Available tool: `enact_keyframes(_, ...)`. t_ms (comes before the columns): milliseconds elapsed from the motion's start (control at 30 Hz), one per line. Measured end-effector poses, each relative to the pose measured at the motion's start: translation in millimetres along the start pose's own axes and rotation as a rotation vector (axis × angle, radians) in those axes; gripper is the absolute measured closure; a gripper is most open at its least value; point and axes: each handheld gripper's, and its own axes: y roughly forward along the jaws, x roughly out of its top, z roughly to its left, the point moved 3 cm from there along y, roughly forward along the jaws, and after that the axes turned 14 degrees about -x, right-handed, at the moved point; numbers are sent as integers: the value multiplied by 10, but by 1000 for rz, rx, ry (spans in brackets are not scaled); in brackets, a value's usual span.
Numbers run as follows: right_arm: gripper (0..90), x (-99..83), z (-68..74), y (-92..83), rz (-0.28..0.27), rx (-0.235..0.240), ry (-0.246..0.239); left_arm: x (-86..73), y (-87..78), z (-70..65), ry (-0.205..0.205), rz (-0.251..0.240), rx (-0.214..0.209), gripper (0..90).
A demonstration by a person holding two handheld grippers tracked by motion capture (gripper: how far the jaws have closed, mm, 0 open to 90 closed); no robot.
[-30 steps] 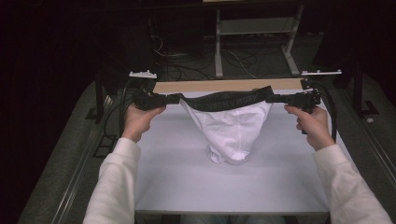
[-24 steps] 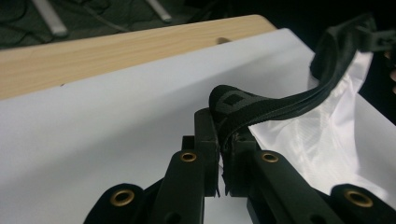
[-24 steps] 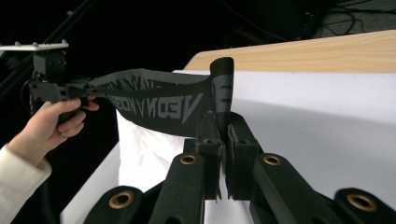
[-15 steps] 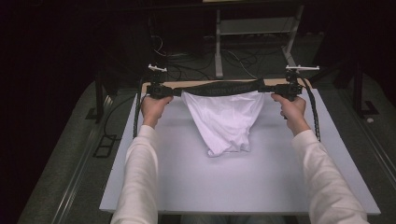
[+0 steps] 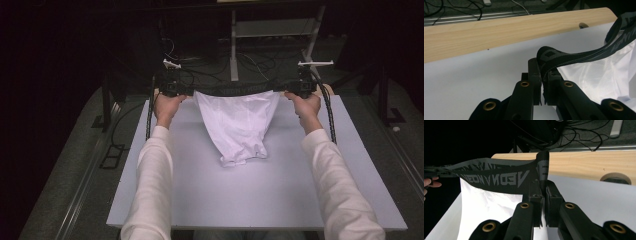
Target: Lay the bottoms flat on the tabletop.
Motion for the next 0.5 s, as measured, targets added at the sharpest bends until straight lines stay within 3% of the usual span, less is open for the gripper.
enact_keyframes(367, 841, 205, 100, 92, -6, -18, 2, 147, -55, 79, -31, -4, 18, 845)
enact_keyframes(400, 796, 189, 87, 124, 1, -31, 11, 123, -27, 97, -47, 4, 23, 812)
enact_keyframes(467, 567, 116, 33, 215, 36, -78, 50, 9, 53, 179, -142, 0, -37, 606)
enact_keyframes(500, 557, 48, 3, 263, 56, -68, 74, -71, 92, 224, -174, -12, -56, 537)
